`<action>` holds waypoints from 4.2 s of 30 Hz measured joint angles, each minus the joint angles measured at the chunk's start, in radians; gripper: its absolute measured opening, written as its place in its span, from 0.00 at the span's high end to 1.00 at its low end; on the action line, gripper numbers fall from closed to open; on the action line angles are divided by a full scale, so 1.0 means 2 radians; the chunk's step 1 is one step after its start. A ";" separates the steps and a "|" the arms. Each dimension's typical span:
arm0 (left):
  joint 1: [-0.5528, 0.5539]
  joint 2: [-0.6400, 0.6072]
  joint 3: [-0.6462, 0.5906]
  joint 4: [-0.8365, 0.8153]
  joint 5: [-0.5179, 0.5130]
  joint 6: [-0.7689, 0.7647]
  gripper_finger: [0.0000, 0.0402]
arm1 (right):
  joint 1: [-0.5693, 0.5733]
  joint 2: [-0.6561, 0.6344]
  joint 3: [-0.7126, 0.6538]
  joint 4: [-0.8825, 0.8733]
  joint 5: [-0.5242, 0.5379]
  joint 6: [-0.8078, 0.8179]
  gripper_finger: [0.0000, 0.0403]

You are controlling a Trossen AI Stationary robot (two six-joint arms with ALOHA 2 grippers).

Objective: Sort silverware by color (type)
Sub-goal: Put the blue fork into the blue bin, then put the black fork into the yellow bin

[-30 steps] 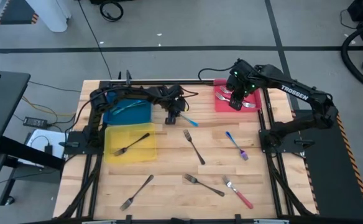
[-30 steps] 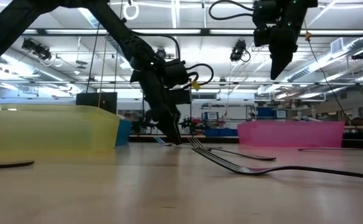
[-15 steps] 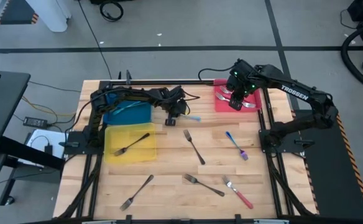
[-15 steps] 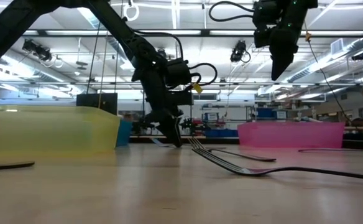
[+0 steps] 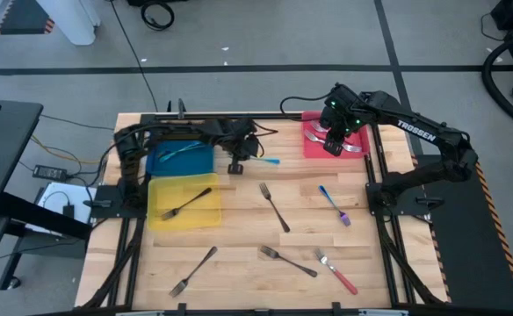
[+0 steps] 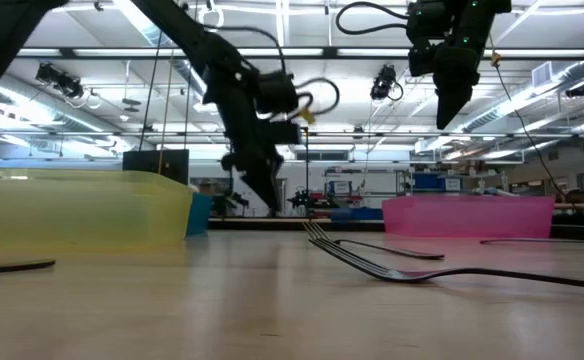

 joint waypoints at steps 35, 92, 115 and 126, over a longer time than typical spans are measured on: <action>0.214 -0.394 -0.220 -0.227 -0.005 -0.136 1.00 | 0.178 0.000 0.000 -0.037 0.008 0.152 0.67; 0.111 -0.300 -0.103 -0.215 -0.010 -0.181 0.74 | 0.361 0.067 -0.103 0.355 0.089 0.318 0.67; -0.026 -0.300 -0.074 -0.223 -0.010 -0.209 0.74 | 0.350 0.254 -0.103 0.403 0.054 0.477 0.64; -0.044 -0.300 -0.074 -0.223 -0.010 -0.221 0.74 | 0.349 0.291 -0.089 0.409 0.057 0.491 0.64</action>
